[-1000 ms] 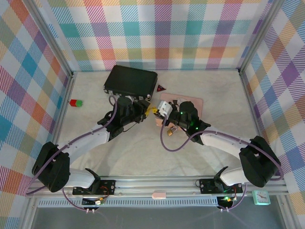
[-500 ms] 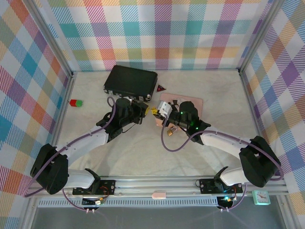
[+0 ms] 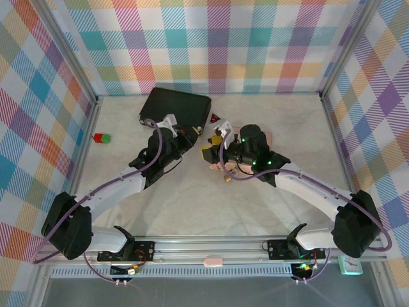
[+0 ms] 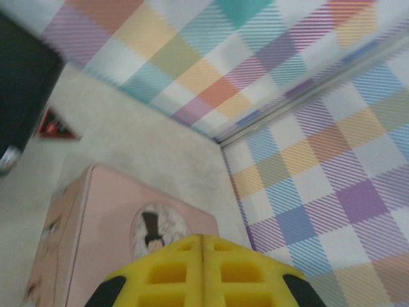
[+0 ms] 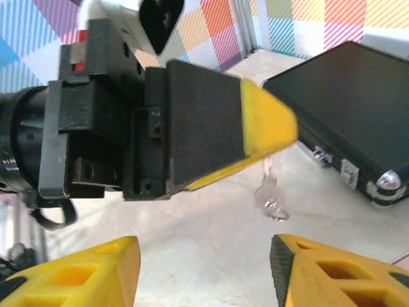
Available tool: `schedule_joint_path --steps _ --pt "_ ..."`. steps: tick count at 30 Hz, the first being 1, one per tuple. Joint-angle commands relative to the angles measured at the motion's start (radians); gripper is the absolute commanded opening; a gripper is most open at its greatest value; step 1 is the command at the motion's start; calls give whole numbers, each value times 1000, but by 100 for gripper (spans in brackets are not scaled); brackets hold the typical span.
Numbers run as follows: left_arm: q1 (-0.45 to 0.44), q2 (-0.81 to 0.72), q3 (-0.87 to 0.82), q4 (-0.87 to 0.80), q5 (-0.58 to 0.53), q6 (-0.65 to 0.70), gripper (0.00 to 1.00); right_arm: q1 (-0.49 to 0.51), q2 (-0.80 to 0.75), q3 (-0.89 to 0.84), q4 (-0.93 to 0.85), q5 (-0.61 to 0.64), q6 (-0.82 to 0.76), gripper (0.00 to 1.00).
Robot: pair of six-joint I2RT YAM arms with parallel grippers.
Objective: Unlock a padlock with a key
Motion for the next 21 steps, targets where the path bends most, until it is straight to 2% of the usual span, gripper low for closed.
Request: schedule_joint_path --steps 1,4,9,14,21 --pt "12 -21 -66 243 70 221 0 -27 -36 16 -26 -110 204 60" --pt "17 -30 -106 335 118 224 0 -91 -48 -12 73 -230 249 62" --pt "20 -6 -155 512 162 152 0 -181 -7 -31 239 -404 390 60" --pt "20 35 -141 563 206 108 0 -182 64 -34 335 -485 436 57" --pt "20 54 -149 589 223 69 0 -182 109 -87 482 -505 461 55"
